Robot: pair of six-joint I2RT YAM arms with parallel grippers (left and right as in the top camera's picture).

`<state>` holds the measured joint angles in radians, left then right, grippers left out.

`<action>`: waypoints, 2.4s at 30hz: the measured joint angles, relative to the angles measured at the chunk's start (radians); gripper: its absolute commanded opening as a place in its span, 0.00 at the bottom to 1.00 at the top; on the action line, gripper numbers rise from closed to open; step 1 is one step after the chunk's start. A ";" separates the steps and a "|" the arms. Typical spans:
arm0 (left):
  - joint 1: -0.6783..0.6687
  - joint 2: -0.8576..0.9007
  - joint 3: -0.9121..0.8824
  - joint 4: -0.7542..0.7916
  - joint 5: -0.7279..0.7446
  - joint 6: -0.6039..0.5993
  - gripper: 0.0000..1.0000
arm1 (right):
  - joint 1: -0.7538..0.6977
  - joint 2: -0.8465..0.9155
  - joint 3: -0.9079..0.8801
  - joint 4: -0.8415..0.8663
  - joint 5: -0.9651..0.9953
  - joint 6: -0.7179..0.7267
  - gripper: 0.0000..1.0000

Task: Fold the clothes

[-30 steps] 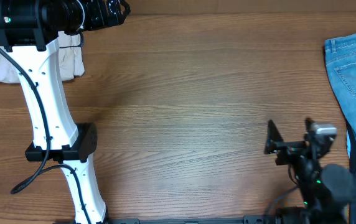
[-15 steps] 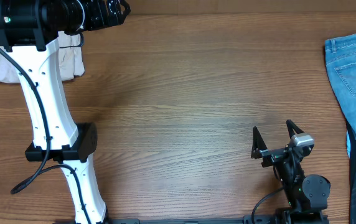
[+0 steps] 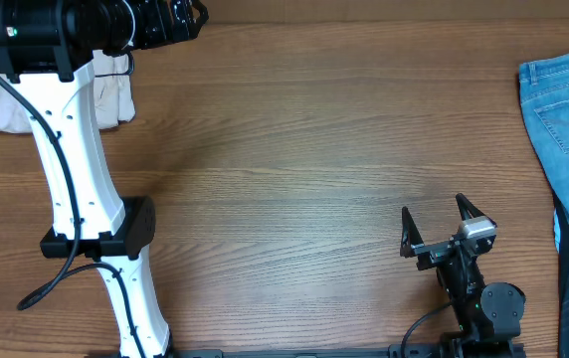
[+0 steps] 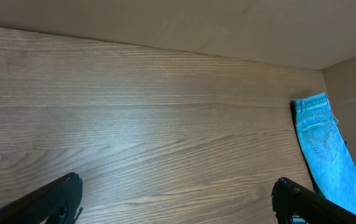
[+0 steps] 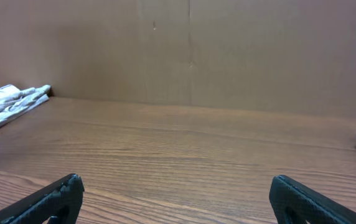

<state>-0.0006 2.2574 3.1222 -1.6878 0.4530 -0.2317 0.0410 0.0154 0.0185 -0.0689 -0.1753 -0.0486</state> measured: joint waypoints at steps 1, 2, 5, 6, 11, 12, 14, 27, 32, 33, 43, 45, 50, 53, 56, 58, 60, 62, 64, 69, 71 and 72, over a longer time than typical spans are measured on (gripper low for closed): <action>0.000 0.000 0.000 0.000 0.000 0.000 1.00 | 0.000 0.000 0.000 0.000 0.000 -0.001 1.00; 0.000 0.000 0.000 0.000 0.000 0.000 1.00 | 0.000 0.000 0.000 0.000 0.000 -0.003 1.00; 0.000 0.000 0.000 0.000 0.000 0.000 1.00 | 0.000 0.000 0.000 0.000 0.000 -0.005 1.00; 0.000 0.000 0.000 0.000 0.000 0.000 1.00 | 0.000 0.000 0.000 0.000 0.000 -0.004 1.00; 0.000 0.000 0.000 0.000 0.000 0.000 1.00 | 0.000 0.000 0.000 0.000 0.000 -0.005 1.00; 0.000 0.000 0.000 0.000 0.000 0.000 1.00 | 0.000 0.000 0.000 0.000 0.000 -0.004 1.00; 0.000 0.000 0.000 0.000 0.000 0.000 1.00 | 0.000 0.000 0.000 0.000 0.000 -0.005 1.00; 0.000 0.000 0.000 0.000 0.000 0.000 1.00 | 0.000 0.000 0.000 0.000 0.000 -0.005 1.00; 0.000 0.000 0.000 0.000 0.000 0.000 1.00 | 0.000 0.000 0.000 0.000 0.000 -0.005 1.00; 0.000 0.000 0.000 0.000 0.000 0.000 1.00 | 0.000 0.000 0.000 0.000 0.000 -0.005 1.00; -0.032 -0.013 -0.018 0.000 -0.024 -0.001 1.00 | 0.000 0.000 0.000 0.000 0.000 -0.005 1.00; -0.086 -0.050 -0.080 0.001 -0.090 -0.001 1.00 | 0.000 0.000 0.000 0.000 0.000 -0.006 1.00; -0.268 -0.209 -0.359 0.034 -0.328 -0.033 1.00 | 0.000 0.000 0.000 -0.001 0.000 -0.005 1.00; -0.326 -0.343 -0.607 0.157 -0.435 -0.054 1.00 | 0.000 -0.001 0.000 -0.001 0.000 -0.005 1.00; -0.338 -0.476 -0.845 0.292 -0.500 -0.058 1.00 | 0.000 -0.001 0.000 -0.001 0.000 -0.005 1.00; -0.336 -0.554 -0.995 0.378 -0.526 -0.061 1.00 | 0.000 -0.001 0.000 -0.001 0.000 -0.005 1.00; -0.329 -0.634 -1.193 0.479 -0.546 -0.060 1.00 | 0.000 -0.001 0.000 -0.002 0.000 -0.007 1.00; -0.321 -0.703 -1.297 0.526 -0.556 -0.060 1.00 | 0.000 -0.001 0.000 -0.002 0.000 -0.007 1.00; -0.308 -0.774 -1.455 0.612 -0.564 -0.057 1.00 | 0.000 -0.001 0.000 0.000 0.000 -0.008 1.00; -0.242 -0.944 -1.824 0.827 -0.566 -0.056 1.00 | 0.000 -0.001 0.000 -0.001 0.000 -0.008 1.00; -0.202 -1.023 -1.981 0.925 -0.562 -0.056 1.00 | 0.000 -0.001 0.000 -0.002 0.000 -0.008 1.00; -0.184 -1.065 -2.058 0.990 -0.557 -0.056 1.00 | 0.000 -0.001 0.000 -0.002 0.000 -0.008 1.00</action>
<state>-0.1848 1.1927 1.0637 -0.6979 -0.1040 -0.2882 0.0410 0.0147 0.0185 -0.0704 -0.1753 -0.0566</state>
